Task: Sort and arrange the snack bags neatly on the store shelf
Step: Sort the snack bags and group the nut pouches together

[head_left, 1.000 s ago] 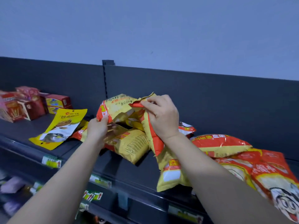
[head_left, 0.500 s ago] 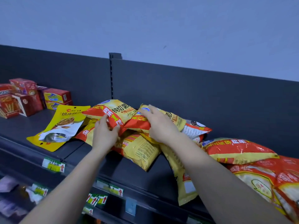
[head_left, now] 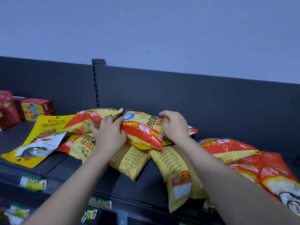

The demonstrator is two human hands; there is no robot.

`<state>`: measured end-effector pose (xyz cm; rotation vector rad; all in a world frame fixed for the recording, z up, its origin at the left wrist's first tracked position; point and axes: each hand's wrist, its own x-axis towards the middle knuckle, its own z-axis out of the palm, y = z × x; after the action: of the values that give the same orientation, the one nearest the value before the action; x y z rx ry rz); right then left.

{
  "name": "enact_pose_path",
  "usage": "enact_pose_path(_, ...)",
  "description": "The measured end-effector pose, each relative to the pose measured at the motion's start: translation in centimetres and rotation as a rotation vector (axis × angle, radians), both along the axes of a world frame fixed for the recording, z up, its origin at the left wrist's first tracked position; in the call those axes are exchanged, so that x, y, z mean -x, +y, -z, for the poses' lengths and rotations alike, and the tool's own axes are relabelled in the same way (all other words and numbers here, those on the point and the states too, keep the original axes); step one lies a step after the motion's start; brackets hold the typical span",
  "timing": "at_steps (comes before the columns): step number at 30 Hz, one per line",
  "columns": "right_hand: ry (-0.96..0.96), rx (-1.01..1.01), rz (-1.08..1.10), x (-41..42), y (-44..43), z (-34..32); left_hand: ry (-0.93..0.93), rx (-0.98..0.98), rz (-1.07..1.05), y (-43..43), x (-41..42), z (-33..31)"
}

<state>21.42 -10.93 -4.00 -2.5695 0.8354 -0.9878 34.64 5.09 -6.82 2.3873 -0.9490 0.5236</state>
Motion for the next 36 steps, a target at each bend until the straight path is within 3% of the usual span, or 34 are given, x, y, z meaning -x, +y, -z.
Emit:
enact_pose_path(4, 0.430, -0.110, 0.277, 2.7, -4.5, 1.8, -0.243, 0.061, 0.120, -2.2, 3.3, -1.1)
enact_pose_path(7, 0.547, -0.290, 0.259, 3.5, -5.9, 2.9, -0.292, 0.031, 0.424, -5.0, 5.9, -1.7)
enact_pose_path(10, 0.563, -0.164, 0.327, 3.9, -6.6, 3.4, -0.190, -0.217, 0.536, -7.9, 7.6, -1.7)
enact_pose_path(15, 0.667, 0.046, 0.355, 4.7, -6.9, 3.7, -0.281, -0.455, 0.408, -10.2, 8.3, -1.4)
enact_pose_path(20, 0.311, 0.021, 0.294, 5.2, -6.5, 4.0, -0.300, -0.442, 0.332, -10.8, 8.0, -0.6)
enact_pose_path(29, -0.328, 0.075, 0.383, 8.1, -5.2, -2.2, -0.126, -0.325, 0.264, -11.8, 8.1, -2.8)
enact_pose_path(33, -0.468, 0.212, 0.401, 10.9, -4.6, -4.0, 0.301, -0.139, 0.507, -13.0, 10.7, -3.0)
enact_pose_path(36, -0.490, 0.297, 0.433, 13.8, -4.8, -3.9, 0.378, -0.180, 0.750, -14.2, 14.4, -2.8)
